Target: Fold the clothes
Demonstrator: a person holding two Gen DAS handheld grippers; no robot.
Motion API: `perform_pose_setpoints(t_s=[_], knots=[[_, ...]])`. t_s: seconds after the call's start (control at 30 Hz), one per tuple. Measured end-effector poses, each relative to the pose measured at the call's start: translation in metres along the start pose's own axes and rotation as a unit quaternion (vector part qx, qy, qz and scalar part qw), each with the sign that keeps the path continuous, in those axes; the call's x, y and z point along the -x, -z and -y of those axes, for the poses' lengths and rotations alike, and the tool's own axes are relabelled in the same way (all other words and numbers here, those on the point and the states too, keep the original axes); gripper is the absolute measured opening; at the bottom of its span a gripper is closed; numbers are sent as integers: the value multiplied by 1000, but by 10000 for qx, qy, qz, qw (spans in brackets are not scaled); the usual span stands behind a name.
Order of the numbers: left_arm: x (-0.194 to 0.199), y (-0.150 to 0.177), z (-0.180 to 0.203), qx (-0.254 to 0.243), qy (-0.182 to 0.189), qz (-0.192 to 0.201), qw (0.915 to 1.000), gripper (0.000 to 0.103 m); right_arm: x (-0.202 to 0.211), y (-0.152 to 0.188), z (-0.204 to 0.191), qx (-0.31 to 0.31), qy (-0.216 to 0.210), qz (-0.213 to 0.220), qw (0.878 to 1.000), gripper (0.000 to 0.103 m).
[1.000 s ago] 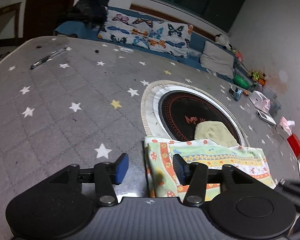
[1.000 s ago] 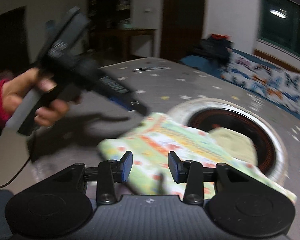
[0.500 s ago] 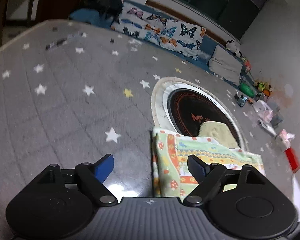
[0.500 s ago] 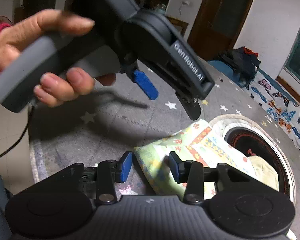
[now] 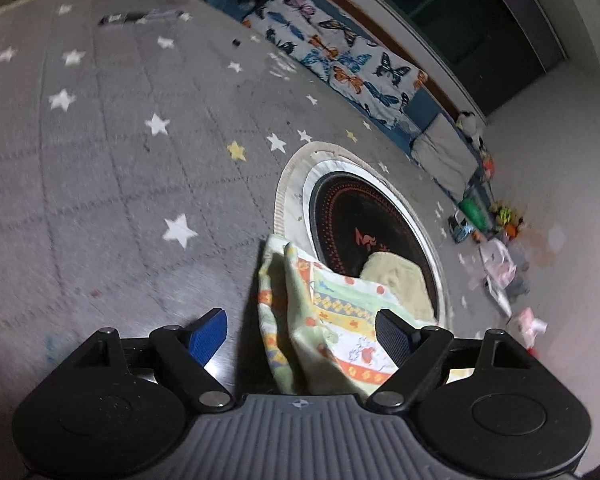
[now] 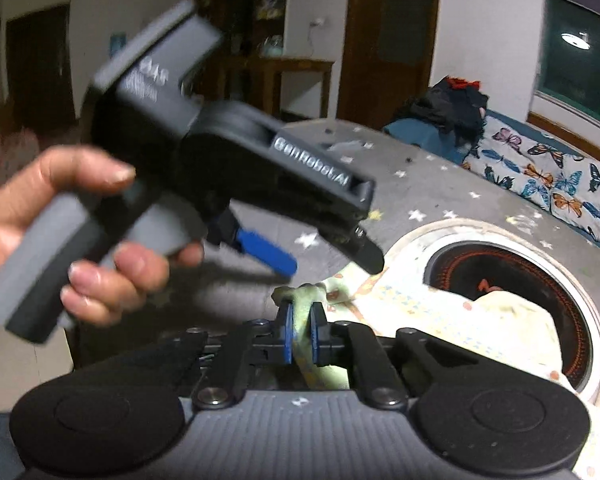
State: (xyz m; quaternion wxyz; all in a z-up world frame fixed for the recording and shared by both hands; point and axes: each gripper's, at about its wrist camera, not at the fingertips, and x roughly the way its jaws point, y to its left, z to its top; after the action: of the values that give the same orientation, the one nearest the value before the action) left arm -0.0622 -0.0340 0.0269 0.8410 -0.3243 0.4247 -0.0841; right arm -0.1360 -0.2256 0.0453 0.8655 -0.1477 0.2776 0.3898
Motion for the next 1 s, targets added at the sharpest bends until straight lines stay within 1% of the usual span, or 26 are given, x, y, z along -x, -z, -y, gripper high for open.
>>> perform_pose_setpoints(t_s=[0.07, 0.17, 0.2, 0.23, 0.27, 0.33, 0.4, 0.43, 0.47, 0.5, 0.57, 0.63, 0.73, 0.83, 0.93, 0.97, 1.0], knots=[[-4, 0, 1, 153, 64, -44, 9999, 84, 7, 0, 5, -134, -9, 111, 9998, 7], [-12, 2, 3, 295, 170, -141, 9993, 79, 11, 1, 8, -253, -44, 178, 9995, 7], [-15, 3, 4, 322, 213, -177, 9991, 71, 12, 2, 8, -261, -60, 188, 9995, 7], [-17, 4, 4, 358, 213, -202, 9989, 59, 12, 3, 8, -260, -78, 190, 9995, 7], [-19, 4, 2, 401, 208, -217, 9987, 53, 12, 4, 8, -260, -100, 183, 9994, 7], [-22, 5, -1, 487, 198, -246, 9983, 31, 11, 6, 8, -260, -137, 159, 9994, 7], [-26, 6, -4, 568, 187, -273, 9978, 20, 14, 8, 8, -277, -170, 144, 9994, 9], [-25, 7, -5, 545, 160, -252, 9981, 18, 16, 10, 9, -310, -193, 143, 9992, 11], [-25, 7, -6, 520, 135, -233, 9983, 16, 19, 11, 11, -384, -198, 165, 9989, 16], [-25, 8, -7, 485, 134, -230, 9985, 15, 22, 13, 15, -470, -174, 189, 9986, 20], [-25, 8, -8, 436, 118, -219, 9987, 13, 30, 18, 24, -642, -55, 216, 9977, 20], [-25, 9, -6, 365, 98, -196, 9991, 12, 38, 25, 39, -813, 205, 192, 9963, 20], [-25, 10, -4, 260, 63, -159, 9995, 12, 48, 42, 68, -1106, 751, 68, 9910, 20], [-25, 11, -2, 154, 21, -132, 9998, 12, 55, 60, 102, -1416, 1387, -79, 9801, 23], [-26, 10, 0, 81, -11, -125, 9999, 12, 62, 76, 135, -1798, 1911, -140, 9649, 26], [-26, 10, 1, 39, -29, -121, 9999, 12, 63, 82, 149, -1970, 2069, -141, 9582, 35], [-26, 10, 2, -4, -47, -116, 9999, 12, 64, 89, 164, -2151, 2224, -138, 9508, 40]])
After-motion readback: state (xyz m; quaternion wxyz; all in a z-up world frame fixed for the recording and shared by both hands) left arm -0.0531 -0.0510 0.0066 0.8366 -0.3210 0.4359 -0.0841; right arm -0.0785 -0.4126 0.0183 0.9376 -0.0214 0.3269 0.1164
